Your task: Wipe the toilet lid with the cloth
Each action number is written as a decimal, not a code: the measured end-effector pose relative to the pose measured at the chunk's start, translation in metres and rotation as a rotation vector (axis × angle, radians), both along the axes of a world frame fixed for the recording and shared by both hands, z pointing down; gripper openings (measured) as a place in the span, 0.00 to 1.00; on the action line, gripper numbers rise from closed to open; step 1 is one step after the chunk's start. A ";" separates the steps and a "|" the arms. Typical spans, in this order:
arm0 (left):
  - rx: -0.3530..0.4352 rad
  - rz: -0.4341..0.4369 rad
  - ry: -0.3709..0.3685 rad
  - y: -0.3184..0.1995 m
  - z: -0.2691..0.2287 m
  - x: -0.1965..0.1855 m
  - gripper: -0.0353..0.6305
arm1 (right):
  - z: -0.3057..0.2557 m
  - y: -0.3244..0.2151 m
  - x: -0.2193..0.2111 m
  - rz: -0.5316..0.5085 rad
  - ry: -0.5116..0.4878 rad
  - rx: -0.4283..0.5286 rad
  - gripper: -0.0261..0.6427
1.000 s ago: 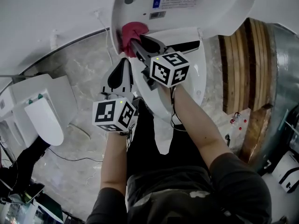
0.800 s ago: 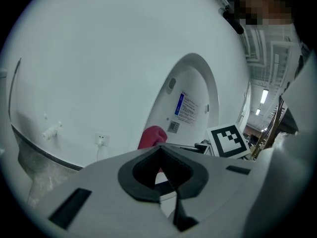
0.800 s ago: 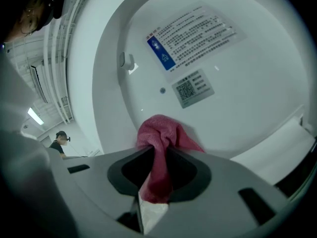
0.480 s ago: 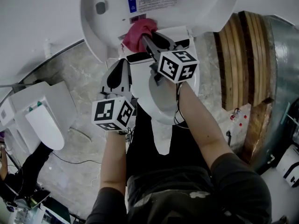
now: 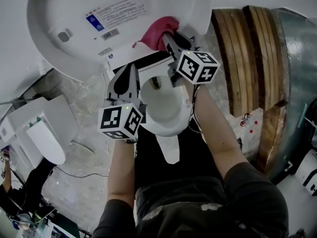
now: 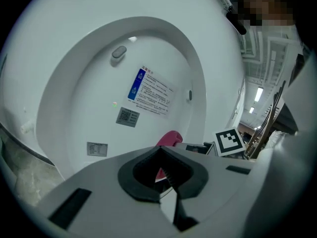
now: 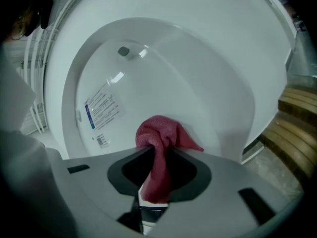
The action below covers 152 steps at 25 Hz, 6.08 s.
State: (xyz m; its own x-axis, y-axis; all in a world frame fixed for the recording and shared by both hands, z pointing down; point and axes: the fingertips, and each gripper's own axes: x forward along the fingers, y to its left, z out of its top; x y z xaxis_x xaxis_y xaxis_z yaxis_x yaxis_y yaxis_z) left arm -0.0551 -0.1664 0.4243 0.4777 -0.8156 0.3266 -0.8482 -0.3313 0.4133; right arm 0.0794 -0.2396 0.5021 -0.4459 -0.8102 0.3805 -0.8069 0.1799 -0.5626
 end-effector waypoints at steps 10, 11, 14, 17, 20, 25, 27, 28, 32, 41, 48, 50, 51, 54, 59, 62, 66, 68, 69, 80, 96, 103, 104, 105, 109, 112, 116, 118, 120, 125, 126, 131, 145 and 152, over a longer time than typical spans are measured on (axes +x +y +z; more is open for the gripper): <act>0.059 -0.006 0.017 0.001 -0.025 0.031 0.06 | -0.010 0.014 0.040 -0.002 0.048 -0.009 0.15; 0.077 -0.015 0.021 0.000 -0.033 0.028 0.06 | -0.019 0.016 0.035 -0.016 0.047 0.002 0.15; 0.119 -0.016 0.036 0.003 -0.063 0.013 0.06 | -0.047 0.030 0.016 -0.042 0.030 0.023 0.15; 0.147 0.010 0.024 0.009 -0.094 -0.009 0.06 | -0.082 0.042 -0.011 -0.049 0.001 0.047 0.15; 0.186 0.026 0.006 0.008 -0.124 -0.039 0.06 | -0.117 0.044 -0.044 -0.069 -0.016 0.091 0.15; 0.250 0.031 0.008 -0.001 -0.165 -0.089 0.06 | -0.164 0.038 -0.089 -0.096 -0.013 0.149 0.15; 0.268 0.040 0.000 -0.006 -0.175 -0.108 0.06 | -0.180 0.038 -0.100 -0.089 -0.007 0.161 0.15; 0.273 0.043 -0.007 -0.009 -0.179 -0.117 0.06 | -0.186 0.038 -0.104 -0.083 -0.005 0.165 0.15; 0.287 0.059 -0.021 -0.022 -0.186 -0.147 0.07 | -0.205 0.040 -0.117 -0.058 0.012 0.179 0.15; 0.294 0.240 0.001 -0.064 -0.175 -0.142 0.39 | -0.212 0.057 -0.123 0.010 0.062 0.176 0.15; 0.281 0.361 -0.025 -0.094 -0.165 -0.124 0.53 | -0.196 0.077 -0.119 0.026 0.088 0.130 0.15; 0.273 0.378 -0.028 -0.101 -0.164 -0.117 0.53 | -0.193 0.078 -0.115 0.032 0.083 0.120 0.15; 0.269 0.386 -0.033 -0.104 -0.164 -0.113 0.53 | -0.193 0.077 -0.113 0.033 0.080 0.119 0.15; 0.264 0.407 -0.057 -0.108 -0.165 -0.106 0.53 | -0.195 0.077 -0.109 0.036 0.074 0.122 0.15; 0.256 0.401 -0.110 -0.104 -0.167 -0.101 0.53 | -0.201 0.080 -0.101 0.032 0.067 0.136 0.15; 0.258 0.384 -0.119 -0.093 -0.170 -0.096 0.53 | -0.205 0.087 -0.096 0.022 0.061 0.148 0.15; 0.245 0.338 -0.076 -0.069 -0.176 -0.090 0.53 | -0.208 0.107 -0.087 0.007 0.052 0.155 0.15; 0.239 0.313 -0.052 -0.055 -0.178 -0.088 0.53 | -0.207 0.120 -0.080 0.004 0.049 0.153 0.15; 0.238 0.303 -0.046 -0.046 -0.179 -0.088 0.53 | -0.206 0.126 -0.077 0.004 0.048 0.152 0.15; 0.290 0.288 -0.150 0.059 -0.164 -0.071 0.53 | -0.192 0.206 -0.049 -0.019 0.033 0.138 0.15; 0.384 0.147 -0.197 0.141 -0.136 -0.064 0.53 | -0.142 0.293 -0.025 -0.029 0.026 0.069 0.15; 0.358 0.169 -0.306 0.181 -0.110 -0.057 0.53 | -0.130 0.328 -0.031 -0.071 0.026 0.062 0.15; 0.351 0.162 -0.288 0.185 -0.109 -0.057 0.53 | -0.128 0.331 -0.032 -0.076 0.024 0.061 0.15; 0.343 0.151 -0.259 0.189 -0.108 -0.058 0.54 | -0.127 0.335 -0.033 -0.081 0.022 0.060 0.15; 0.317 0.109 -0.184 0.208 -0.105 -0.067 0.54 | -0.121 0.347 -0.038 -0.094 0.020 0.052 0.15; 0.307 0.087 -0.170 0.223 -0.107 -0.077 0.54 | -0.122 0.355 -0.039 -0.093 0.019 0.049 0.15; 0.299 0.058 -0.115 0.247 -0.128 -0.088 0.53 | -0.132 0.365 -0.027 -0.050 0.011 0.041 0.15; 0.291 0.060 -0.083 0.255 -0.138 -0.086 0.53 | -0.140 0.368 -0.010 -0.014 0.018 0.041 0.15; 0.301 0.068 -0.074 0.256 -0.149 -0.079 0.53 | -0.150 0.368 0.011 0.021 0.029 0.054 0.15; 0.354 0.047 -0.114 0.243 -0.178 -0.065 0.34 | -0.177 0.366 0.060 0.093 0.064 0.111 0.15; 0.360 0.038 -0.124 0.238 -0.181 -0.064 0.30 | -0.180 0.366 0.068 0.108 0.066 0.121 0.15; 0.365 0.008 -0.213 0.206 -0.187 -0.060 0.19 | -0.193 0.366 0.093 0.165 0.061 0.154 0.15; 0.256 0.036 -0.260 0.212 -0.131 -0.042 0.15 | -0.216 0.364 0.118 0.194 0.077 0.213 0.15; 0.179 0.056 -0.273 0.234 -0.084 -0.038 0.15 | -0.207 0.369 0.110 0.182 0.080 0.200 0.15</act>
